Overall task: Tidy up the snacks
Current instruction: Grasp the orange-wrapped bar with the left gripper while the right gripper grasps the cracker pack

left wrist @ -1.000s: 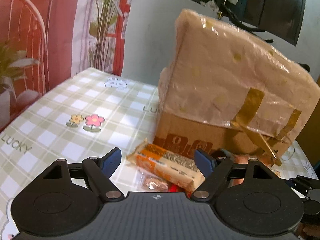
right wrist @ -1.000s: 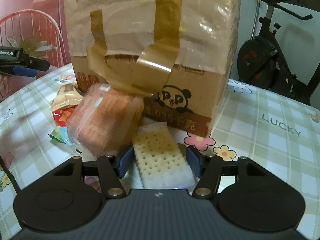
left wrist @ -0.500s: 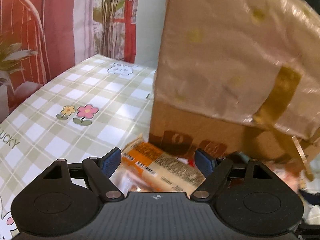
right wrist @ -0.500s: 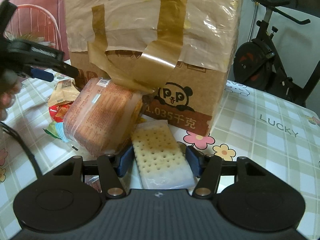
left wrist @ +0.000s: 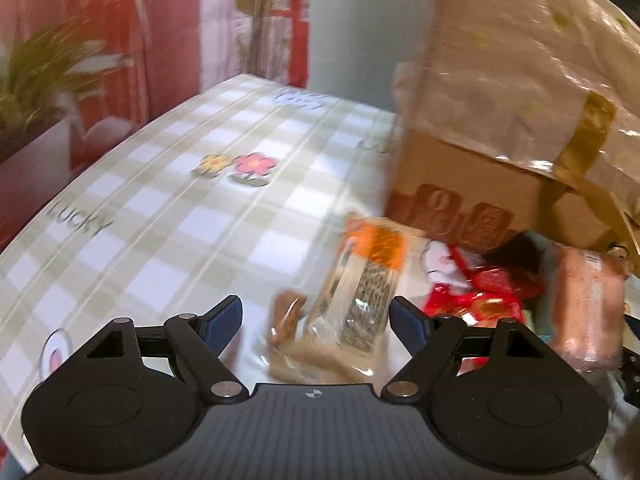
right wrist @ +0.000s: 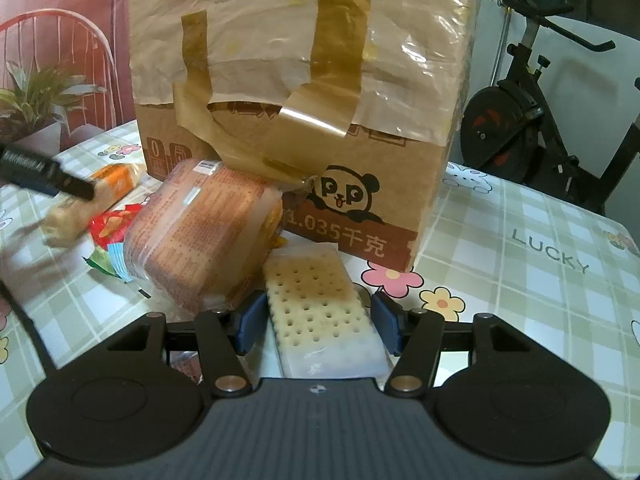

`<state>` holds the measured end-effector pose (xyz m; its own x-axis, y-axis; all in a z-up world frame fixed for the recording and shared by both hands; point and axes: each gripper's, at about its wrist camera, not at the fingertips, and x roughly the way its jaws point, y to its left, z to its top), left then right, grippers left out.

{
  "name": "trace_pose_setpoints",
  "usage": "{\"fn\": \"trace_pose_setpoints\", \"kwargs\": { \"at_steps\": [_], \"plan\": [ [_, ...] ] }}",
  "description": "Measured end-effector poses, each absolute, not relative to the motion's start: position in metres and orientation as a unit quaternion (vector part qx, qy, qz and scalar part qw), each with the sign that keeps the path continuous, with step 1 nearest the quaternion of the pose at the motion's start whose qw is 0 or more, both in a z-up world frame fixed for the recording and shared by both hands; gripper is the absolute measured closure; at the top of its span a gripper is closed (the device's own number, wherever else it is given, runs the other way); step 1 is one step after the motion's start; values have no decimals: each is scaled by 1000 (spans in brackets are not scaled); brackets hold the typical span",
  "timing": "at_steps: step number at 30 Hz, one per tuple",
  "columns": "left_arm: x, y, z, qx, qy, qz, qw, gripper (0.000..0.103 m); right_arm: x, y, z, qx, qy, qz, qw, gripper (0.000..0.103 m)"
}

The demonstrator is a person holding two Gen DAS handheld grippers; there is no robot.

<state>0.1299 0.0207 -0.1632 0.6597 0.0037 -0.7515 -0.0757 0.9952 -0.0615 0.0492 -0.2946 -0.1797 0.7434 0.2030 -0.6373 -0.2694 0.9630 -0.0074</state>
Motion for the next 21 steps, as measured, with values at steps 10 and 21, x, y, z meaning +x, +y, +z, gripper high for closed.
{"fn": "trace_pose_setpoints", "kwargs": {
  "at_steps": [10, 21],
  "plan": [
    [149, 9, -157, -6, 389, -28, 921, 27, 50, -295, -179, -47, 336, 127, 932, 43],
    [152, -2, -176, 47, 388, -61, 919, 61, 51, -298, -179, -39, 338, 129, 931, 43]
  ]
}}
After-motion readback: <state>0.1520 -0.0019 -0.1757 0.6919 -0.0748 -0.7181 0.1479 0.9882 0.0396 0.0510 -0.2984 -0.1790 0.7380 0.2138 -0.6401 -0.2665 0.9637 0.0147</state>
